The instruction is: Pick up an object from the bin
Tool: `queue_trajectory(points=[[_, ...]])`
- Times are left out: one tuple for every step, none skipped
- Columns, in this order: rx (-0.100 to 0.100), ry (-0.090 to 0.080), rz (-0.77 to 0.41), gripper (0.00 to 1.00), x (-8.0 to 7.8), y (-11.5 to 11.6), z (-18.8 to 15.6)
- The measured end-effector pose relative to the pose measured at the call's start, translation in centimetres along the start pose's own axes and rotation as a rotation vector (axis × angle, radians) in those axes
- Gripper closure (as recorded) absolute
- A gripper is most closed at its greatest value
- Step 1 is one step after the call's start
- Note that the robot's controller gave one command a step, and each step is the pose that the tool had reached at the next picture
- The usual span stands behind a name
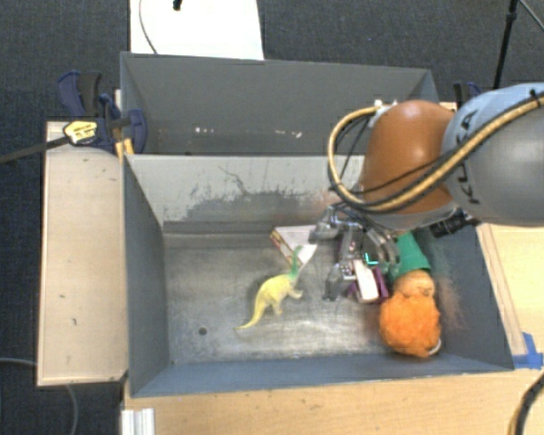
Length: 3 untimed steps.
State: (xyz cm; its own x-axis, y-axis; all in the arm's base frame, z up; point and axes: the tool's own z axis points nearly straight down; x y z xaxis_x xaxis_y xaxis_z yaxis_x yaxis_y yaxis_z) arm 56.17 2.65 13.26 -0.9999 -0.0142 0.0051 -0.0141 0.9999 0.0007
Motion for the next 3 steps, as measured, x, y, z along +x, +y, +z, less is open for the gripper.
queue_trajectory(points=[[0.000,-0.008,0.001,0.00,-0.2,0.0,-0.4],[0.003,-0.023,-0.205,0.00,-1.0,2.4,3.0],[-0.001,-0.032,-0.282,0.00,-1.2,3.1,3.3]])
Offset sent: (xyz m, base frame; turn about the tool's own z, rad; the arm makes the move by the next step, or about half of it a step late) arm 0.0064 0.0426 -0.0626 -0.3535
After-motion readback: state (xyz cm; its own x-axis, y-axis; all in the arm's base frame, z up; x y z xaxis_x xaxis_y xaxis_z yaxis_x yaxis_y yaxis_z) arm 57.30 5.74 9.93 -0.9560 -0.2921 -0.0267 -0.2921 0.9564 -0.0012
